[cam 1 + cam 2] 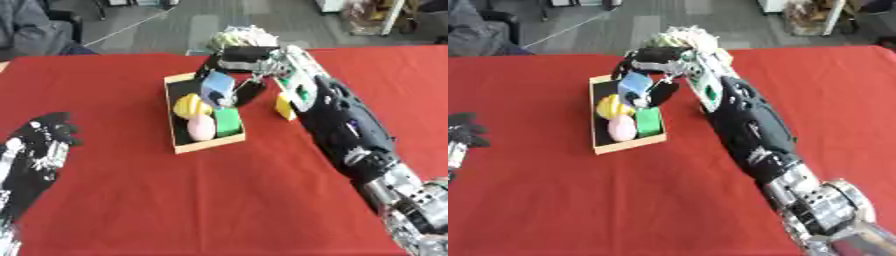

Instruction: Pick up objects on the table and place them in the box.

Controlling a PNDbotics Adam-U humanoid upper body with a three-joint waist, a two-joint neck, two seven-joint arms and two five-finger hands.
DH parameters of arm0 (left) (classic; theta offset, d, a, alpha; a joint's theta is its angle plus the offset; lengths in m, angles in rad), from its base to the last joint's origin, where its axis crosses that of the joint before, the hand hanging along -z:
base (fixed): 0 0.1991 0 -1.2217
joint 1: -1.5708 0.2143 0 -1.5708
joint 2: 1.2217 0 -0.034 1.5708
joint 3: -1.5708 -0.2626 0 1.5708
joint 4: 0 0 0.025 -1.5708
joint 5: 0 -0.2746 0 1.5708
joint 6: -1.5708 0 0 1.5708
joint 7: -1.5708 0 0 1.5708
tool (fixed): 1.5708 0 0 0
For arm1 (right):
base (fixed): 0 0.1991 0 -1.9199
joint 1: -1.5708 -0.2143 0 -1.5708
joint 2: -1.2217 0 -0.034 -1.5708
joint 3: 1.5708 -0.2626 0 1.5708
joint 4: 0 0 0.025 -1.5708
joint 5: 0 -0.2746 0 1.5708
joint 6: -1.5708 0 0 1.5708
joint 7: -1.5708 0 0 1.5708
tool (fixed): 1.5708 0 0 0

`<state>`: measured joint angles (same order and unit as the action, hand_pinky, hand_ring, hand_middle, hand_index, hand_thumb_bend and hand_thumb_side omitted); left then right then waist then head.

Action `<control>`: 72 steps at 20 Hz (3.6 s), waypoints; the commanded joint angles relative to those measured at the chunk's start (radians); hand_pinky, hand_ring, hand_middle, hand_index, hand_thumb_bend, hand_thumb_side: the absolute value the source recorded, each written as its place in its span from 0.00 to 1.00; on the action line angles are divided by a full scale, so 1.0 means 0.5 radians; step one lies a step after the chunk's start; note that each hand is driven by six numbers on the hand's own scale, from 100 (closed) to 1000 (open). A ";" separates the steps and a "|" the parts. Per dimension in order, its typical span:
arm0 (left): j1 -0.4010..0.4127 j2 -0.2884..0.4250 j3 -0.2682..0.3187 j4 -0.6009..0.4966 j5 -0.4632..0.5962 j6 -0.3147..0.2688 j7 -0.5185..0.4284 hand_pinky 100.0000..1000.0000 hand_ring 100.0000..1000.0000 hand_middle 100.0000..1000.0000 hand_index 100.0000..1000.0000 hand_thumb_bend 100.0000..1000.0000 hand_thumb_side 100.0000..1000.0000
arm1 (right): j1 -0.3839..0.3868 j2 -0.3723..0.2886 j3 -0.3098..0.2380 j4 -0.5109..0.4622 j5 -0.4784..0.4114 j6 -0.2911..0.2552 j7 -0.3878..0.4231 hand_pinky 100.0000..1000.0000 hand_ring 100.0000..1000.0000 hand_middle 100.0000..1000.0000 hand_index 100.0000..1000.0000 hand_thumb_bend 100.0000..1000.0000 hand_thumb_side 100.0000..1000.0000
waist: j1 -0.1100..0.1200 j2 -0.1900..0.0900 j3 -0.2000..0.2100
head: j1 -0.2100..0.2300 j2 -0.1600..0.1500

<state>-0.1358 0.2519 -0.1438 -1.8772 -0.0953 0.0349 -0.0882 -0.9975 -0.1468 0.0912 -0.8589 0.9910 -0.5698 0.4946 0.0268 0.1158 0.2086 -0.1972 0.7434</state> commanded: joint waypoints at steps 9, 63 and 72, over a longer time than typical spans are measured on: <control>-0.055 -0.001 -0.026 -0.031 0.001 0.004 -0.063 0.72 0.56 0.57 0.79 0.00 0.58 | -0.090 0.007 -0.237 0.265 0.591 0.505 -0.708 0.60 0.52 0.60 0.87 0.00 0.15 | -0.037 0.026 0.124 | -0.188 -0.078; 0.046 0.042 0.013 0.068 -0.044 0.007 -0.065 0.73 0.56 0.57 0.79 0.00 0.62 | 0.076 -0.509 -0.182 0.178 0.083 0.208 0.260 0.90 0.97 0.98 1.00 0.00 0.26 | -0.119 -0.066 -0.158 | -0.116 -0.026; 0.050 0.041 0.017 0.074 -0.049 0.005 -0.060 0.73 0.58 0.57 0.79 0.00 0.62 | 0.118 -0.503 -0.140 0.167 0.136 0.070 0.447 0.91 0.98 0.99 1.00 0.00 0.32 | -0.120 -0.064 -0.154 | -0.111 -0.031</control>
<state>-0.1057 0.2557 -0.1447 -1.8307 -0.1156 0.0381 -0.1226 -0.9224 -0.3713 0.0185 -0.7494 1.0494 -0.4961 0.6807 -0.0185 0.1109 0.1307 -0.2558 0.7293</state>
